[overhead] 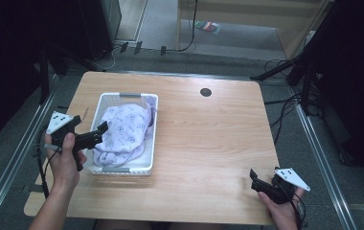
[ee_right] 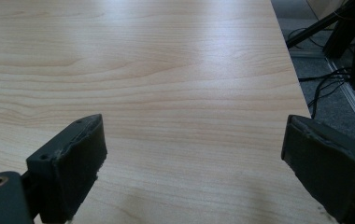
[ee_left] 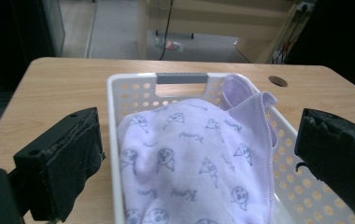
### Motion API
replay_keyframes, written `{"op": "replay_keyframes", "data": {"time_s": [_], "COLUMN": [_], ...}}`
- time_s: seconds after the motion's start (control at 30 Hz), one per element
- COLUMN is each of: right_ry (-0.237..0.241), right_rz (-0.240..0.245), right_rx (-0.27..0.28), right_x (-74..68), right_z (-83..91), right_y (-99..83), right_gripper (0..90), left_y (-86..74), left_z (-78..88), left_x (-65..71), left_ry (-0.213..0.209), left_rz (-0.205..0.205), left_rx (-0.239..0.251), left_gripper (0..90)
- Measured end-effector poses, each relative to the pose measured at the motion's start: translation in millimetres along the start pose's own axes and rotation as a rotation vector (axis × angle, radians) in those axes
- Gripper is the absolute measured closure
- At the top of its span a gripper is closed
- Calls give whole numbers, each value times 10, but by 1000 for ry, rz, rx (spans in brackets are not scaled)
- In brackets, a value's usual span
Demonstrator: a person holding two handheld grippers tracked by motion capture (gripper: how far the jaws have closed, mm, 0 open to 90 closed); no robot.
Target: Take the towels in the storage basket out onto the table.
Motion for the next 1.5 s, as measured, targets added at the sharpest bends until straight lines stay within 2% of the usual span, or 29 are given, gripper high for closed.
{"op": "replay_keyframes", "data": {"time_s": [0.03, 0.2, 0.3, 0.33, 0.43, 0.5, 0.6, 0.7, 0.77, 0.87, 0.9, 0.93, 0.97, 1.0, 1.03, 1.07, 1.17, 1.23, 1.33, 1.37, 1.4, 1.43, 1.5], "right_ry": [0, 1, 4, 4, 6, 6, 7, 8, 8, 7, 7, 7, 7, 7, 7, 7, 8, 8, 9, 9, 9, 9, 8], "right_rz": [0, -1, -2, 1, 2, 2, 2, 2, 2, 2, 2, 2, 2, 2, 2, 2, 1, 1, 2, 1, 1, 2, 2], "right_rx": [0, 1, 2, 3, 4, 4, 4, 4, 4, 4, 4, 4, 4, 4, 5, 5, 5, 5, 5, 6, 6, 5, 5], "right_x": [0, 0, -1, 1, 1, 1, 1, 1, 0, 1, 1, 1, 0, 0, 1, 1, 1, 1, 1, 1, 1, 1, 1], "right_z": [0, 1, 1, 0, 0, 1, 0, 1, 1, 1, 1, 1, 1, 1, 1, 1, 1, 1, 1, 1, 1, 1, 2], "right_y": [0, 0, 1, 2, 2, 2, 2, 2, 2, 2, 2, 2, 2, 2, 2, 2, 2, 2, 2, 2, 2, 2, 2], "right_gripper": [64, 64, 64, 64, 64, 64, 63, 64, 64, 64, 63, 63, 63, 63, 64, 64, 63, 63, 63, 64, 64, 64, 63], "left_y": [8, 16, 5, 5, -28, -44, -85, -135, -163, -217, -257, -257, -304, -304, -351, -351, -405, -427, -449, -481, -481, -532, -567], "left_z": [-43, -167, -317, -317, -477, -524, -627, -725, -772, -826, -874, -874, -930, -930, -971, -971, -1024, -1046, -1067, -1092, -1092, -1122, -1148], "left_x": [56, 162, 234, 234, 270, 276, 281, 292, 319, 370, 388, 388, 399, 399, 421, 421, 443, 461, 480, 502, 502, 527, 523], "left_ry": [-5, -6, 1, 1, 19, 26, 33, 63, 77, 83, 105, 105, 136, 136, 127, 127, 126, 134, 136, 139, 139, 120, 109], "left_rz": [-9, -21, -28, -28, -48, -51, -42, -21, -33, -69, -97, -97, -116, -116, -122, -122, -133, -171, -181, -198, -198, -194, -186], "left_rx": [-5, -23, -49, -49, -78, -86, -89, -110, -121, -154, -173, -173, -199, -199, -234, -234, -278, -306, -314, -324, -324, -361, -394], "left_gripper": [11, 11, 11, 11, 11, 11, 11, 11, 11, 11, 11, 11, 11, 11, 11, 11, 11, 11, 11, 11, 11, 11, 11]}}
Point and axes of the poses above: each handheld gripper's, and its own axes: z roughly backward along the jaws, y roughly out of its top, x roughly to its right, the point moved 6 cm from there along -z, roughly forward along the jaws, and after that the axes turned 14 degrees about y, right-handed, at the moved point
